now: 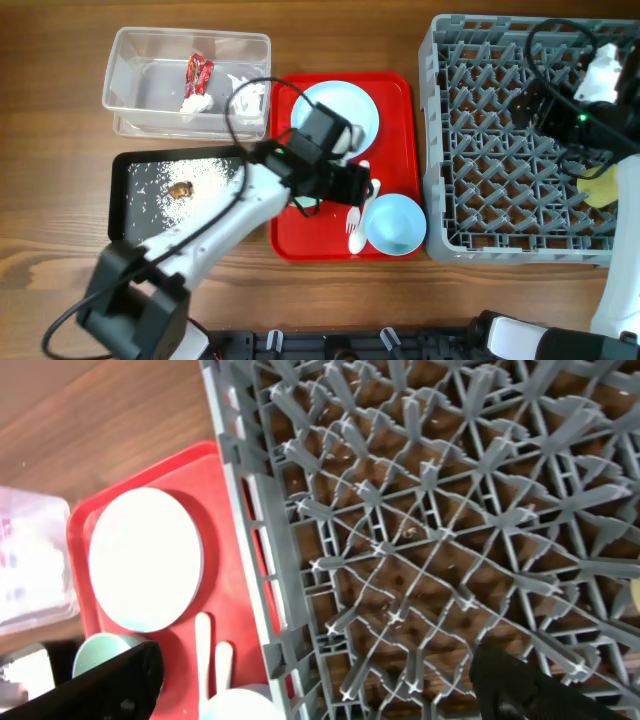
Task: Sort waste into correct bins and load items into the dishwasher rack
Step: 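Grasp the light-blue bowl with the left gripper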
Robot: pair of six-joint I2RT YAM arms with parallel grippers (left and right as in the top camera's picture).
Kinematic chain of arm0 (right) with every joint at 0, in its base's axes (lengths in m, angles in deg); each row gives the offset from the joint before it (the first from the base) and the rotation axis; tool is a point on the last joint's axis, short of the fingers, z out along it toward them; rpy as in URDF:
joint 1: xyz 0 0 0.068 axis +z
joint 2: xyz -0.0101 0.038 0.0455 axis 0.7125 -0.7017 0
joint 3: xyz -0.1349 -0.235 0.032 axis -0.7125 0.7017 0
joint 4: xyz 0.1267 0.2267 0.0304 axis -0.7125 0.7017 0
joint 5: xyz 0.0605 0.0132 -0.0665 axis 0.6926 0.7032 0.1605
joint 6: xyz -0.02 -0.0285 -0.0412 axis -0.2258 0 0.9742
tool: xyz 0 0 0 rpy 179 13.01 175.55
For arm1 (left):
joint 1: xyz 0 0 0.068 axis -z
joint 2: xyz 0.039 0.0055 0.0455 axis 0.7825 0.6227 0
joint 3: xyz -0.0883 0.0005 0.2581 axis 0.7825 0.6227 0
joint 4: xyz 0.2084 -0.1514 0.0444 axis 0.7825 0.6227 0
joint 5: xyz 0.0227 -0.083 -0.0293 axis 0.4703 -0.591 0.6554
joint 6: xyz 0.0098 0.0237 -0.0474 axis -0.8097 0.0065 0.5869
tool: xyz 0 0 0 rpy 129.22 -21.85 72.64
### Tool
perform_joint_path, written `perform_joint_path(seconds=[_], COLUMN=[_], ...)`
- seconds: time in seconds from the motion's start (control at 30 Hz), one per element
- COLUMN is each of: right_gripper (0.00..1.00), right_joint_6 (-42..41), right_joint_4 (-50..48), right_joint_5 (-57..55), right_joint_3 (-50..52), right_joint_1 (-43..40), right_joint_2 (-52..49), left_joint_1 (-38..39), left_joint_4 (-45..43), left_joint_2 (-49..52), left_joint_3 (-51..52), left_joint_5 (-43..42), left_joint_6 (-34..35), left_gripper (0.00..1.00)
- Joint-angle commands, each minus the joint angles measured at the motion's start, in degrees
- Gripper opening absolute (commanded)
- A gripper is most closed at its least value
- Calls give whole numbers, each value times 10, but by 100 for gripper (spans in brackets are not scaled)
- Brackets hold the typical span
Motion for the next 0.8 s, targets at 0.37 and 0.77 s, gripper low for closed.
perform_joint_path(seconds=[0.37, 0.77], right_gripper=[100, 100], right_joint_6=[12, 12], right_joint_4=[1, 1], right_joint_5=[-19, -19], right_joint_3=[-8, -8], right_joint_1=[16, 16], right_joint_2=[5, 5], left_joint_1=[58, 24], left_joint_4=[-34, -55], left_joint_2=[118, 89], left_joint_3=[-5, -9], left_joint_5=[47, 72], left_joint_6=[-7, -7], left_gripper=[31, 4])
